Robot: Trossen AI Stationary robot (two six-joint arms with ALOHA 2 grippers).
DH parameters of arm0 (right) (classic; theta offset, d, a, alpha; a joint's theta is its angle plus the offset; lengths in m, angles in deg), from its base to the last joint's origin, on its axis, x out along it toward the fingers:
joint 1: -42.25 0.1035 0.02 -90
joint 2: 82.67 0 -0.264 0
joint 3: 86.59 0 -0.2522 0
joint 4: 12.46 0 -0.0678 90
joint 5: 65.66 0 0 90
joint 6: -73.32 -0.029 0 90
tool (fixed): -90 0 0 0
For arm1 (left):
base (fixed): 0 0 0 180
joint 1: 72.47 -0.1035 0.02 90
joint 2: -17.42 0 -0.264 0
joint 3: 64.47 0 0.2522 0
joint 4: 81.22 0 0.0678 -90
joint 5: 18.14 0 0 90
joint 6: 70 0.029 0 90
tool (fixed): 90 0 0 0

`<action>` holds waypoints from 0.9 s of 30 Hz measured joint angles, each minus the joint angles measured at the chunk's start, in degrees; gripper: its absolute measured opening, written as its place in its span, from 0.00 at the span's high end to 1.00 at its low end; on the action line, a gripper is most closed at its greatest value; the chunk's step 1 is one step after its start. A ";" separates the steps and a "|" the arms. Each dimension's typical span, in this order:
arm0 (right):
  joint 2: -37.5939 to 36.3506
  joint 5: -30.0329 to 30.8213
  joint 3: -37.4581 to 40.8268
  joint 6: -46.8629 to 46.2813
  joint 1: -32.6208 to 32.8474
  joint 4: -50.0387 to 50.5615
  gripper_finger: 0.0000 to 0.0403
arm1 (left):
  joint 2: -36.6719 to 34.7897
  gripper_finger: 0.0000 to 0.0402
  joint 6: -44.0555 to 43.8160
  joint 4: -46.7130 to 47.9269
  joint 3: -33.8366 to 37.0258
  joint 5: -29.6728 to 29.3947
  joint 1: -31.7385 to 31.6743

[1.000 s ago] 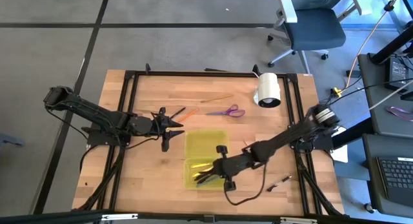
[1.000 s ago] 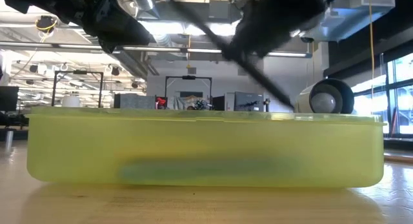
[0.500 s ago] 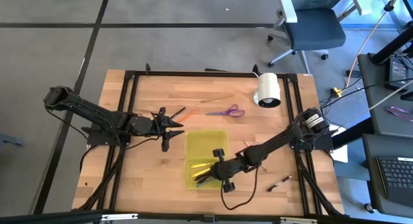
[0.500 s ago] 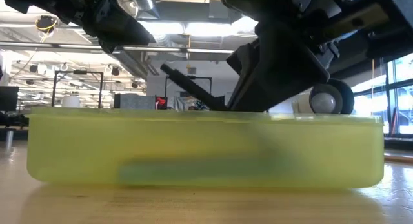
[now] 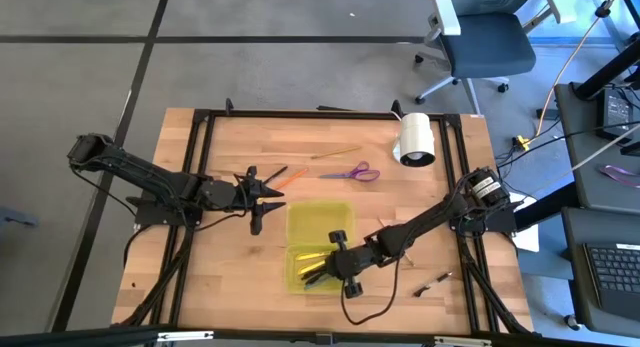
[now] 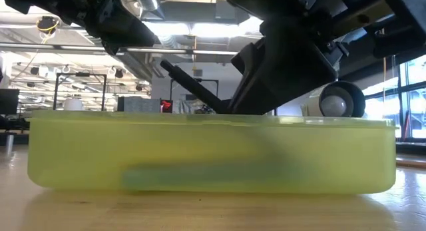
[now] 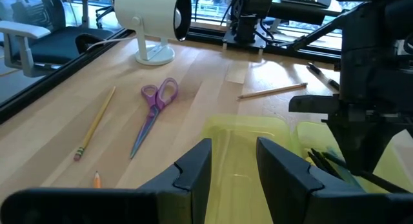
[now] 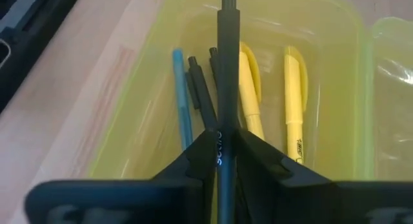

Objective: Pick & place school supplies into a supply box
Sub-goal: Put the black pen into the yellow supply box

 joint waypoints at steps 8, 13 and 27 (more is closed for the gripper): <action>0.00 -1.95 -0.01 2.55 0.04 0.02 0.72 | 0.01 0.71 0.00 0.00 0.00 -0.01 0.00; -0.77 -2.09 -0.01 -2.31 0.05 0.70 0.71 | 0.01 0.71 0.00 0.00 0.00 0.02 0.00; -15.71 -14.28 -0.05 -56.19 4.64 29.89 0.71 | -0.01 0.71 0.00 0.91 0.00 0.04 0.00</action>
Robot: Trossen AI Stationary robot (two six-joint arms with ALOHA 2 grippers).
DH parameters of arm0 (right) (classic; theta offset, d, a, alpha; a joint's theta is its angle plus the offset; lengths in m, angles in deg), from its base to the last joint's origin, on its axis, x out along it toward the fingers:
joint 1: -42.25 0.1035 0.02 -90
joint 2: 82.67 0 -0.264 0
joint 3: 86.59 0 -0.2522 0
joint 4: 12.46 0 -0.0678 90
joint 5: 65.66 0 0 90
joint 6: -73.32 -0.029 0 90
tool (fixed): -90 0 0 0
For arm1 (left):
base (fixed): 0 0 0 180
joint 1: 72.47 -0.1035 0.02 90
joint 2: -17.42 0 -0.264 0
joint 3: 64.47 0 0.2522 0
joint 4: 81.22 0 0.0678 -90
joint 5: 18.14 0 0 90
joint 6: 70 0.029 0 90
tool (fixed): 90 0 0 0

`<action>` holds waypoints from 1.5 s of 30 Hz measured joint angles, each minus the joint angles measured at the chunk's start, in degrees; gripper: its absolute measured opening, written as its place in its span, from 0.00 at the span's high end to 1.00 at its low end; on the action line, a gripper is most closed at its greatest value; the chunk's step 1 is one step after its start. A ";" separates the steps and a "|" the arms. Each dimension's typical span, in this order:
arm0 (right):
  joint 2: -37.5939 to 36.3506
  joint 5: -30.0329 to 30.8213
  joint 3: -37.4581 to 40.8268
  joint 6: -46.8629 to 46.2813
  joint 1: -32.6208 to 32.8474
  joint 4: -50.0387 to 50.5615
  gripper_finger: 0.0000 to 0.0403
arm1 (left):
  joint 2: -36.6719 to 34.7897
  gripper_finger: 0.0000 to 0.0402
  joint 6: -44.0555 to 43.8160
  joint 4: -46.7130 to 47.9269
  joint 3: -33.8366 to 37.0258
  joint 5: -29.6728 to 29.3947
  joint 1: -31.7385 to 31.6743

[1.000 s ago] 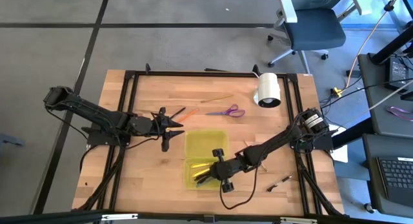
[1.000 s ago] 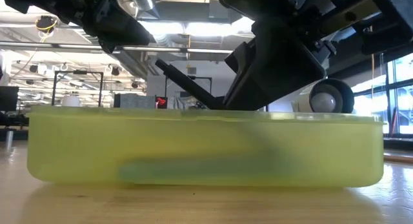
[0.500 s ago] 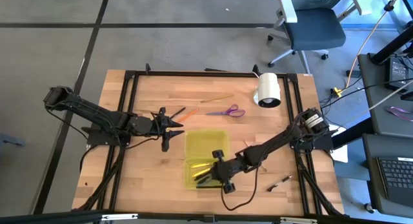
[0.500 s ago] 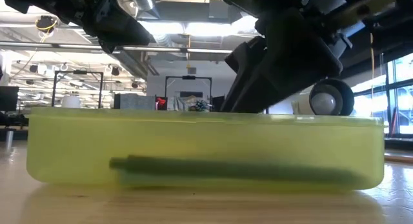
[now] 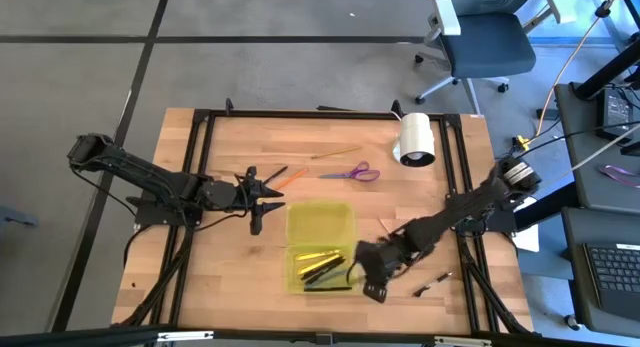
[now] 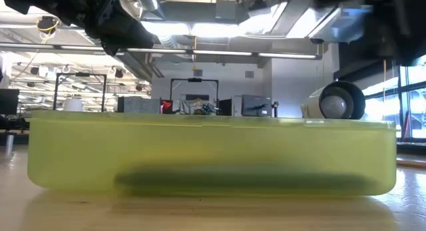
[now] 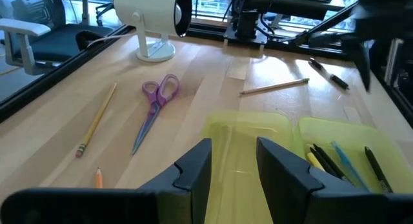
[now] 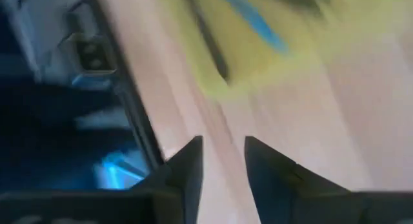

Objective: Pick & place school supplies into a supply box
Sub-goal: Put the black pen into the yellow supply box

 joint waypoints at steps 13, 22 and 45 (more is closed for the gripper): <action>-2.96 18.98 0.00 -68.02 18.94 24.13 0.71 | 0.01 0.71 0.00 -0.19 0.00 0.02 0.00; -2.71 19.23 0.02 -63.37 23.19 23.28 0.71 | 0.02 0.71 0.83 -2.38 -0.02 -1.36 0.00; -4.94 0.84 0.09 -57.90 28.90 41.43 0.71 | 0.02 0.71 3.04 -4.91 -0.02 -1.64 0.00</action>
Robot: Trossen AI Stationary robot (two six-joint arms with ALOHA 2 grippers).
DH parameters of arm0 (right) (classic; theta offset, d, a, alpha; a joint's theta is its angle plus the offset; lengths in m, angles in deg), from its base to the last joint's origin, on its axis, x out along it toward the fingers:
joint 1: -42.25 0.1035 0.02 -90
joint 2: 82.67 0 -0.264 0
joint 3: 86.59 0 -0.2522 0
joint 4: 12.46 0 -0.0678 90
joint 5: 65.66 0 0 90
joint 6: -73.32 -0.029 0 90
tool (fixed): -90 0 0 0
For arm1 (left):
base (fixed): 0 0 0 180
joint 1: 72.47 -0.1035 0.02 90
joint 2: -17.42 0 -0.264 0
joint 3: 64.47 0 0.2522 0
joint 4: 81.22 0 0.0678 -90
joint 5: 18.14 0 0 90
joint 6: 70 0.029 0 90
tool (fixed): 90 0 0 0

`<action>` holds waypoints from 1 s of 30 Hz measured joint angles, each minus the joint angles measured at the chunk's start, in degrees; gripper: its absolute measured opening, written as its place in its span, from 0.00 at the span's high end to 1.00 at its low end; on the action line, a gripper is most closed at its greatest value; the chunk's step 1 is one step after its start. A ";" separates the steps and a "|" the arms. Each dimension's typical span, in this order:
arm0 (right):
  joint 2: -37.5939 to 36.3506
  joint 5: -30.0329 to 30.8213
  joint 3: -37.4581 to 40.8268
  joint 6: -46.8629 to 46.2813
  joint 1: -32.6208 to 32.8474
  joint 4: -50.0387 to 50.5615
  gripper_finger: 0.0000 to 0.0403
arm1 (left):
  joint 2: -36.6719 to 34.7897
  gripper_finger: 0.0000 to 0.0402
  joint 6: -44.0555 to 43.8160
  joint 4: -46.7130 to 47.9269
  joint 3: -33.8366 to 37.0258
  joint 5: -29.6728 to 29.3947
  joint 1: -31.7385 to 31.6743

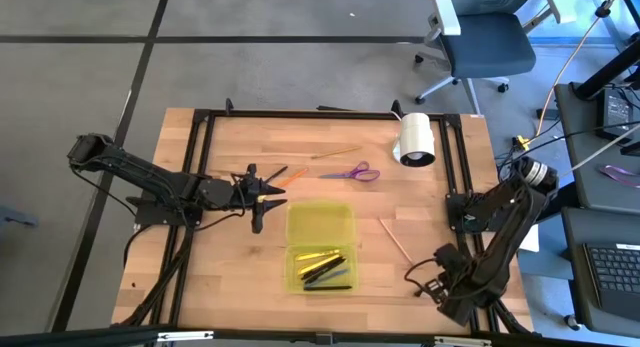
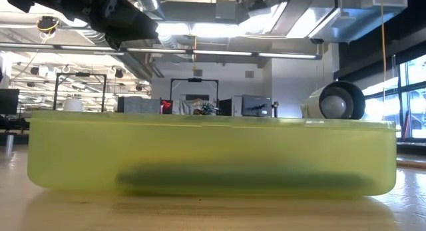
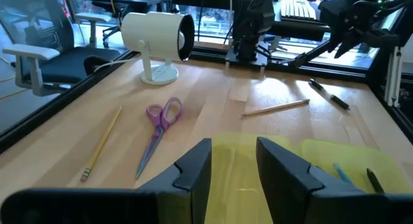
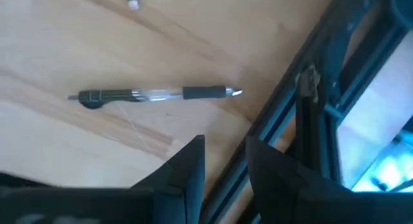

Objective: Pick & place school supplies into a supply box
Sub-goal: Put the black pen into the yellow supply box

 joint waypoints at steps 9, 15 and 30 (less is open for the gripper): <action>-7.93 1.88 12.82 14.61 -0.05 -13.16 0.71 | 0.00 0.71 -5.12 0.00 0.00 -4.14 0.00; -9.69 1.65 19.46 39.55 0.48 -22.81 0.71 | 0.00 0.71 -8.81 0.00 0.00 -4.33 0.00; -9.64 0.00 24.22 65.58 0.64 -29.50 0.71 | 0.00 0.71 -11.13 0.00 0.00 -4.46 0.00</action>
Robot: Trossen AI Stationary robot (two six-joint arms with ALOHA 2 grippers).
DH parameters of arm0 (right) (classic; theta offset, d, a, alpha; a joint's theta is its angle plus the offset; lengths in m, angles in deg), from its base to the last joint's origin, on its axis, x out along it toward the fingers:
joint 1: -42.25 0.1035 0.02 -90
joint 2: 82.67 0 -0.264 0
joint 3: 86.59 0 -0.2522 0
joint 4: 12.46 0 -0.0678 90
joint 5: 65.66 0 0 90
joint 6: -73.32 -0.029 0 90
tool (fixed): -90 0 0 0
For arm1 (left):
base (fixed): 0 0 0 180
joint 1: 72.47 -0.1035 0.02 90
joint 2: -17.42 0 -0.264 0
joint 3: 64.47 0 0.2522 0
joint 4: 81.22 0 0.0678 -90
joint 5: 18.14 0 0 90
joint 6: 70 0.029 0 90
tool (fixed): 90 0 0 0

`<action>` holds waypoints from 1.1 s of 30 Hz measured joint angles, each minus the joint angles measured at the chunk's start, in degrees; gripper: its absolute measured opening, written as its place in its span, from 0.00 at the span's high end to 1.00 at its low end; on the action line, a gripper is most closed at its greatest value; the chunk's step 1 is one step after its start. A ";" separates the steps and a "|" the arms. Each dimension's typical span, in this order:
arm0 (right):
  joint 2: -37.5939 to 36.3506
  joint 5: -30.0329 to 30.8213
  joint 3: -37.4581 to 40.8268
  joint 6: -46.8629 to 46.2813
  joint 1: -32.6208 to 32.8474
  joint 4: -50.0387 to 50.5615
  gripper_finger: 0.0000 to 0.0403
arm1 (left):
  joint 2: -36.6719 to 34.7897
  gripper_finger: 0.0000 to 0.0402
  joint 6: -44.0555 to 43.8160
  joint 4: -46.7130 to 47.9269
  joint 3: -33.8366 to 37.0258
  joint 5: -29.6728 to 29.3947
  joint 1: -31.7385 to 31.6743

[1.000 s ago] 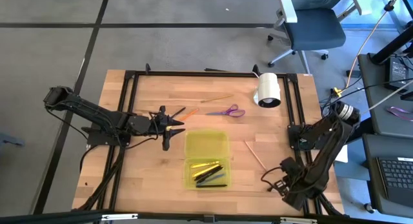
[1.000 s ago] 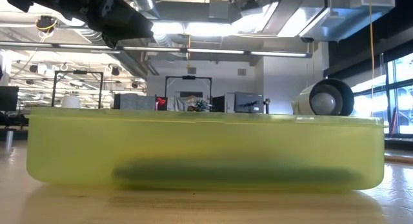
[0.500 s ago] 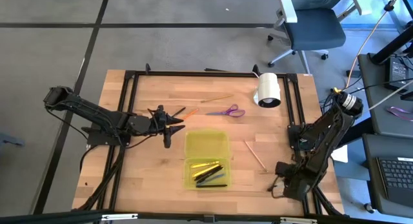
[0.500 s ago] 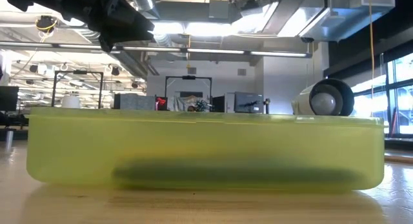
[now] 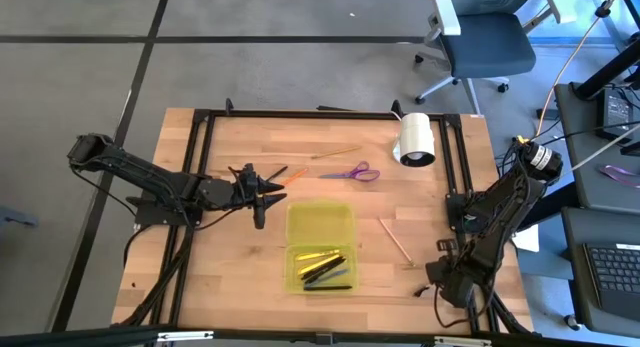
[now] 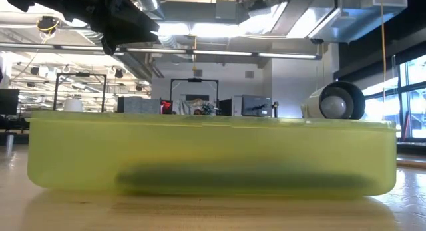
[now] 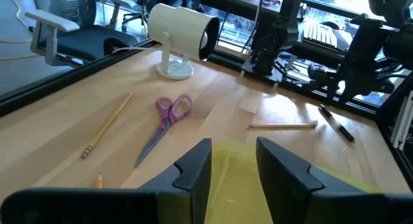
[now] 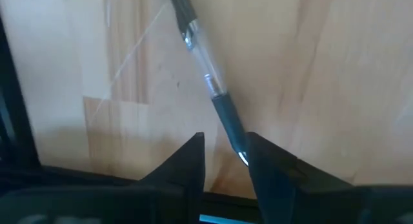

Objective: Pick & place school supplies into a supply box
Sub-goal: Put the black pen into the yellow supply box

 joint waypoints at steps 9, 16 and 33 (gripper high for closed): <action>0.64 1.98 0.00 9.50 0.00 -0.39 0.71 | 0.00 0.71 -0.02 0.02 0.00 -0.02 0.00; 2.64 1.98 0.00 14.01 0.00 -1.25 0.71 | 0.00 0.71 0.02 0.02 0.00 -0.04 0.00; 9.51 2.26 0.48 16.81 -0.04 -4.27 0.73 | 0.00 0.71 0.06 0.02 0.00 -0.59 0.00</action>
